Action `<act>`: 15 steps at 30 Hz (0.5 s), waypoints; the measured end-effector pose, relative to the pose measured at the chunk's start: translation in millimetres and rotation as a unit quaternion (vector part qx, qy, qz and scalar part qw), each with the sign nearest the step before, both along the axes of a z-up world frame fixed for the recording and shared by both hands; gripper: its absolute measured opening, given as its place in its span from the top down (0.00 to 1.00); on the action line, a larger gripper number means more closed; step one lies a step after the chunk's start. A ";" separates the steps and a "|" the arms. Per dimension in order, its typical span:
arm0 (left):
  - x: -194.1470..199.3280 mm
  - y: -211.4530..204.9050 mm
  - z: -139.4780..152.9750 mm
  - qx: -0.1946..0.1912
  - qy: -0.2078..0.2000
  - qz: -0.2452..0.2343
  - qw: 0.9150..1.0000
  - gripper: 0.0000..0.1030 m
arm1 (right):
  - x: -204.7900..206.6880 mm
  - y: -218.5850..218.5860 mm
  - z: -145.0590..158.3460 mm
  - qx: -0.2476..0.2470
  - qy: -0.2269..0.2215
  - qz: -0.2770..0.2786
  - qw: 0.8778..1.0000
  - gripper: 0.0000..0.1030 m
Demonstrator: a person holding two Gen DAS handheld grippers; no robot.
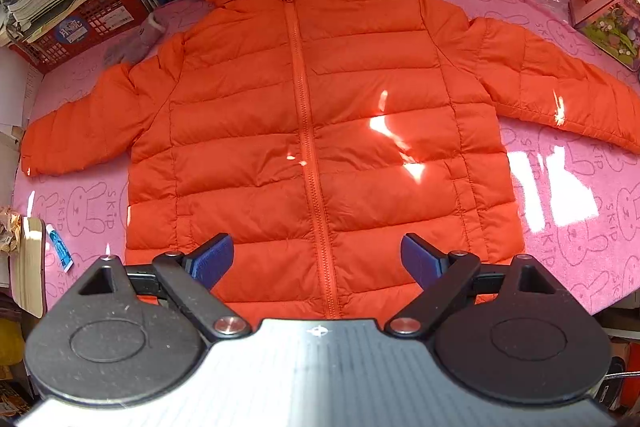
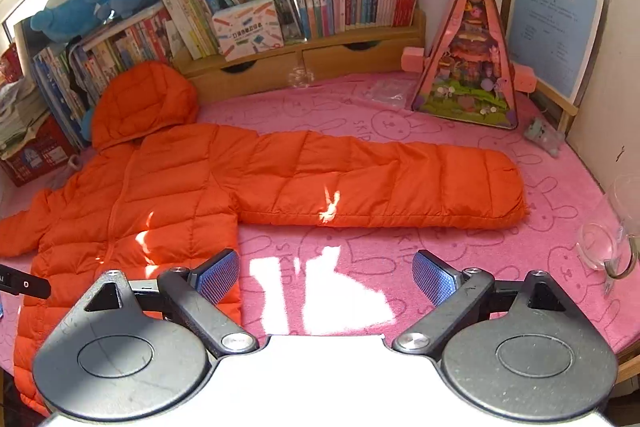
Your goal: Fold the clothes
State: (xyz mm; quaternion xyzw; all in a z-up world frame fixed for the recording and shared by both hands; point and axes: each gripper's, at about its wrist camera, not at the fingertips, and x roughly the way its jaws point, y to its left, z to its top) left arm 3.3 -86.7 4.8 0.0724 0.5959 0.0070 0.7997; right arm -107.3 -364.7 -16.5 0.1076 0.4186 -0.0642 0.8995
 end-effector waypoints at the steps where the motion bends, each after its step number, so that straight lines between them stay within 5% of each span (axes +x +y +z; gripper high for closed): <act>1: 3.0 1.1 0.2 0.001 -0.001 0.004 1.000 0.10 | 1.8 -7.3 -2.6 -0.002 0.002 -0.010 1.000 0.09; 9: 16.4 47.3 0.6 0.025 0.004 0.091 0.996 0.09 | 14.7 -51.0 -15.7 -0.021 0.021 -0.052 0.998 0.09; 15: 13.7 90.8 6.1 0.039 0.008 0.155 0.987 0.09 | 29.3 -39.5 -11.4 -0.031 0.041 -0.012 0.999 0.09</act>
